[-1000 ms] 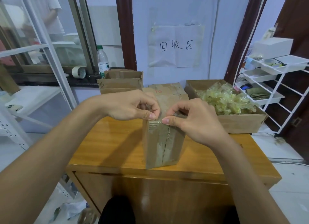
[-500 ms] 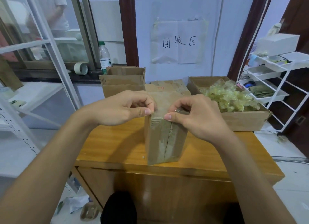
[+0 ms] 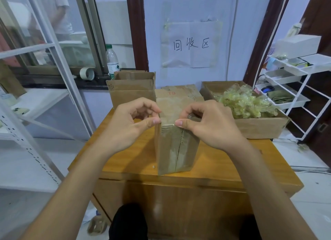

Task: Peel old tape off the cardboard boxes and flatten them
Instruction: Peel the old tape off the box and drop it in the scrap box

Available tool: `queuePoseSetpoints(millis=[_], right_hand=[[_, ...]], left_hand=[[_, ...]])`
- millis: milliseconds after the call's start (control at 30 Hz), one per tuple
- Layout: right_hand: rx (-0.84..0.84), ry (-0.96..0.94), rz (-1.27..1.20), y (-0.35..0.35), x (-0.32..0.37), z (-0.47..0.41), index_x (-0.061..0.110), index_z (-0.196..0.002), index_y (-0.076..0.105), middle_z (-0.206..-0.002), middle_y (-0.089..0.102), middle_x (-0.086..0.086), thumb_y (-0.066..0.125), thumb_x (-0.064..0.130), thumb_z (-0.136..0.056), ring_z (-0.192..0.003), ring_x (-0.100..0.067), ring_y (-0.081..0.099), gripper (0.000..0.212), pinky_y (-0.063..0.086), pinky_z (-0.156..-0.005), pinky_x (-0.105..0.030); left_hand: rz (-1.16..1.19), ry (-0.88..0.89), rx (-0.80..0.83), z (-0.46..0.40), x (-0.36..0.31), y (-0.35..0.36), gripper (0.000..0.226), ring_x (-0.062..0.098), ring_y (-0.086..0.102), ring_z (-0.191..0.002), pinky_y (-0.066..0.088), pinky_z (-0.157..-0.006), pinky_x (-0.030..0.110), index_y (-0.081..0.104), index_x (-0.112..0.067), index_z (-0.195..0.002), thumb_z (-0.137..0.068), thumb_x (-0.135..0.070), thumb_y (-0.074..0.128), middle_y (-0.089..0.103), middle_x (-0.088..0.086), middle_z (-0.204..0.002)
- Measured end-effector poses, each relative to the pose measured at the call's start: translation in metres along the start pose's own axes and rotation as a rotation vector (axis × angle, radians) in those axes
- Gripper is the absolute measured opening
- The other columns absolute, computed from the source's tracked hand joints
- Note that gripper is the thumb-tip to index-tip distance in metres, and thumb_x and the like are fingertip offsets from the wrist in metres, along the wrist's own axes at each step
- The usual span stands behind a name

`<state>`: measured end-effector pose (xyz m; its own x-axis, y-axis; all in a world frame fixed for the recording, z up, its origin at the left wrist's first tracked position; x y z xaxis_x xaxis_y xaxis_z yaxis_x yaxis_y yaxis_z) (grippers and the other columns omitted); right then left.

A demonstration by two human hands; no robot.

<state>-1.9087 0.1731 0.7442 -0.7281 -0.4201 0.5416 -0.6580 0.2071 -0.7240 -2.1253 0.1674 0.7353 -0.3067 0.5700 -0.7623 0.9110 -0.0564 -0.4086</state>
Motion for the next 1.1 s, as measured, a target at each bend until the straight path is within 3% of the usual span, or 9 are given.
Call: queuePoseSetpoints(millis=[133,367,533,667,767,867,967,1100], right_hand=[[-0.015,-0.003,0.017,0.001,0.002,0.000,0.036,-0.075,0.070,-0.067,0.062,0.023,0.079,0.054,-0.084,-0.071,0.003,0.053,0.022,0.031,-0.073,-0.033],[-0.029,0.005,0.064,0.000,0.006,0.001,0.037,-0.074,0.068,-0.059,0.051,0.020,0.078,0.053,-0.085,-0.069,-0.003,0.049,0.022,0.031,-0.072,-0.032],[-0.018,0.030,0.011,-0.002,0.005,0.002,0.036,-0.074,0.071,-0.064,0.057,0.021,0.080,0.052,-0.083,-0.075,0.001,0.052,0.021,0.032,-0.081,-0.035],[-0.014,0.039,-0.001,-0.004,0.007,0.001,0.035,-0.076,0.073,-0.067,0.060,0.020,0.081,0.053,-0.082,-0.078,-0.002,0.054,0.021,0.035,-0.082,-0.035],[-0.028,0.040,-0.001,-0.005,0.008,0.003,0.035,-0.076,0.073,-0.069,0.063,0.021,0.081,0.051,-0.083,-0.080,0.000,0.055,0.019,0.034,-0.082,-0.035],[-0.031,0.028,-0.035,-0.005,0.007,0.006,0.038,-0.077,0.072,-0.073,0.067,0.026,0.082,0.048,-0.082,-0.083,0.001,0.058,0.014,0.036,-0.083,-0.035],[-0.007,0.006,-0.043,-0.004,0.006,0.011,0.039,-0.082,0.071,-0.071,0.059,0.036,0.085,0.046,-0.080,-0.076,0.002,0.053,0.015,0.034,-0.077,-0.034],[-0.112,-0.035,-0.119,-0.001,-0.001,0.019,0.037,-0.082,0.075,-0.082,0.069,0.024,0.088,0.036,-0.079,-0.084,-0.001,0.062,0.014,0.049,-0.081,-0.038]], left_hand=[[-0.028,-0.035,0.024,0.011,-0.002,-0.001,0.018,0.025,0.064,-0.084,0.052,-0.080,0.040,0.070,-0.018,-0.108,-0.093,-0.009,0.074,0.072,0.000,-0.087],[-0.030,-0.122,0.078,0.015,-0.011,0.003,0.021,0.036,0.062,-0.092,0.050,-0.090,0.049,0.068,-0.021,-0.116,-0.097,-0.014,0.071,0.072,0.003,-0.089],[-0.024,-0.103,-0.022,0.013,-0.013,-0.007,0.021,0.017,0.070,-0.102,0.054,-0.099,0.047,0.071,-0.024,-0.118,-0.099,-0.015,0.069,0.076,-0.003,-0.097],[-0.011,-0.082,-0.105,0.006,-0.007,-0.004,0.023,0.013,0.071,-0.109,0.052,-0.105,0.043,0.070,-0.020,-0.118,-0.104,-0.006,0.060,0.079,-0.004,-0.101],[0.064,-0.097,-0.139,-0.006,0.003,0.001,0.025,0.013,0.070,-0.113,0.054,-0.100,0.032,0.075,-0.016,-0.115,-0.103,-0.002,0.058,0.078,-0.004,-0.112],[0.129,-0.106,-0.069,-0.024,0.010,0.012,0.023,0.008,0.066,-0.122,0.054,-0.096,0.025,0.077,-0.011,-0.114,-0.102,0.000,0.061,0.075,-0.005,-0.126],[0.101,-0.121,0.067,-0.036,0.017,0.023,0.023,0.002,0.058,-0.133,0.048,-0.111,0.029,0.077,-0.009,-0.118,-0.097,-0.004,0.069,0.069,-0.005,-0.138],[0.130,-0.172,0.129,-0.041,0.026,0.023,0.027,0.001,0.044,-0.145,0.029,-0.125,0.039,0.080,-0.016,-0.114,-0.089,-0.025,0.077,0.071,-0.011,-0.133]])
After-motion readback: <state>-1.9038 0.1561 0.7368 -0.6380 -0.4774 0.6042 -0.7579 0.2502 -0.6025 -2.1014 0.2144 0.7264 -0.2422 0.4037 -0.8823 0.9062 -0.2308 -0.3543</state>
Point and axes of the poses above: each hand's wrist, its own z-axis away from the middle knuckle, its own y-axis out of the palm, x = y × z, the point moved 5 cm from there along -z, towards the middle knuckle
